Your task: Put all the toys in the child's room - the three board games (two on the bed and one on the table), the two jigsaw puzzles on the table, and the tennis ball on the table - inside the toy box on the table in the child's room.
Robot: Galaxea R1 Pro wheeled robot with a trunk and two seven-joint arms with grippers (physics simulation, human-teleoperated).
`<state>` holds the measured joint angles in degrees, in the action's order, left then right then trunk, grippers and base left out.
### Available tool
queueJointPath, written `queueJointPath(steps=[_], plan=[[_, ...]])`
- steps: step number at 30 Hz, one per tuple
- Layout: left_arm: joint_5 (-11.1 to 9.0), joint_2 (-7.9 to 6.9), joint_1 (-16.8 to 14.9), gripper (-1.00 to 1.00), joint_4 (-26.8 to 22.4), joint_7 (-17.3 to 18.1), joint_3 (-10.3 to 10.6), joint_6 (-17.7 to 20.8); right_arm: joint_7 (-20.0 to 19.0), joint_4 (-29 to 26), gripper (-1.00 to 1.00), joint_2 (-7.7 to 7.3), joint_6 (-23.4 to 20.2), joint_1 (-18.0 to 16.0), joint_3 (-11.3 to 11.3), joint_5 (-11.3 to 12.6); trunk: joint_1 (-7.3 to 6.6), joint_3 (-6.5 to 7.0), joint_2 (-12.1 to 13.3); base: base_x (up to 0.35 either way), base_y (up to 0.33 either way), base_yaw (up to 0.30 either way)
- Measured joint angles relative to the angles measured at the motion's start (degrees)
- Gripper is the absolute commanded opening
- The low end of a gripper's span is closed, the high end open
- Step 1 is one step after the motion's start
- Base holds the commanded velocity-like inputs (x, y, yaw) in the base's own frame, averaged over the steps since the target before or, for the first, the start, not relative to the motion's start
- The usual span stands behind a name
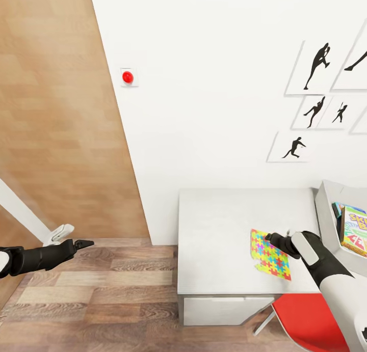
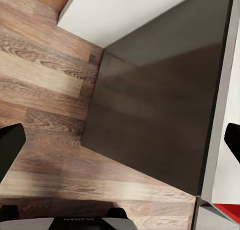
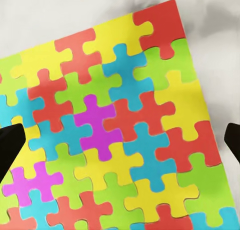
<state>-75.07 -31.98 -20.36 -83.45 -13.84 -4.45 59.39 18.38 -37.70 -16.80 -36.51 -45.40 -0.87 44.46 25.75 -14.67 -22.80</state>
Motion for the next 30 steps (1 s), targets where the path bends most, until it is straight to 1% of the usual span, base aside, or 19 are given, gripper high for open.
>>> queueJointPath(steps=[11, 30], plan=[[0.0, 0.00, 0.0, 1.00, 0.0, 0.0, 0.1, 0.0, -0.1, 0.0, 1.00, 0.27, -0.1, 0.0, -0.1, -0.1, 0.00, 0.00, 0.0, 0.000, 0.107, 0.000], [0.0, 0.00, 0.0, 1.00, 0.0, 0.0, 0.1, 0.0, -0.1, -0.1, 1.00, 0.83, -0.1, 0.0, -0.1, -0.2, 0.00, 0.00, 0.0, 0.000, 0.179, 0.000]])
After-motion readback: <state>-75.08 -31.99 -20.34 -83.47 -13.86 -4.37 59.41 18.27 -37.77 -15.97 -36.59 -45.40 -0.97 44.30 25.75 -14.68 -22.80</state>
